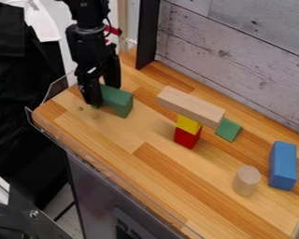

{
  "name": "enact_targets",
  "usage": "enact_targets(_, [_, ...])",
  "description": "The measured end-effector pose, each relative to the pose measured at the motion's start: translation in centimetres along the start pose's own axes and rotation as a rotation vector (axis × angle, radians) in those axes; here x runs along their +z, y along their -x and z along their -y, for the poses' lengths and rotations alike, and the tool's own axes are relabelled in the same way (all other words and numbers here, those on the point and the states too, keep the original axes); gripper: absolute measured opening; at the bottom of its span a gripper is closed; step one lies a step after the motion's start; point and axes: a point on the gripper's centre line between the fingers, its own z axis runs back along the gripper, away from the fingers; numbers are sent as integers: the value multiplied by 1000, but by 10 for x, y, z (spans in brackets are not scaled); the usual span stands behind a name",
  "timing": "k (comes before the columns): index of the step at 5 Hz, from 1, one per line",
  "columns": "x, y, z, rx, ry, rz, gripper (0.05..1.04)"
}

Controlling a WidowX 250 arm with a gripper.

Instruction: Take the arch on top of the rectangular block

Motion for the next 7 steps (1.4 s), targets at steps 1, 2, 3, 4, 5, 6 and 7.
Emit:
enact_targets(1, [0, -1, 2, -7, -15, 26, 611])
enact_targets(2, [0, 0, 2, -14, -18, 33, 573])
enact_targets(3, [10, 5, 1, -45, 15, 15, 572])
enact_targets(4, [57, 24, -6, -158, 108, 34, 572])
enact_targets(5, [88, 41, -17, -234, 134, 26, 572])
enact_targets(6, [114, 64, -17, -320, 179, 35, 572])
enact_targets(7, [117, 84, -17, -378, 170, 39, 572])
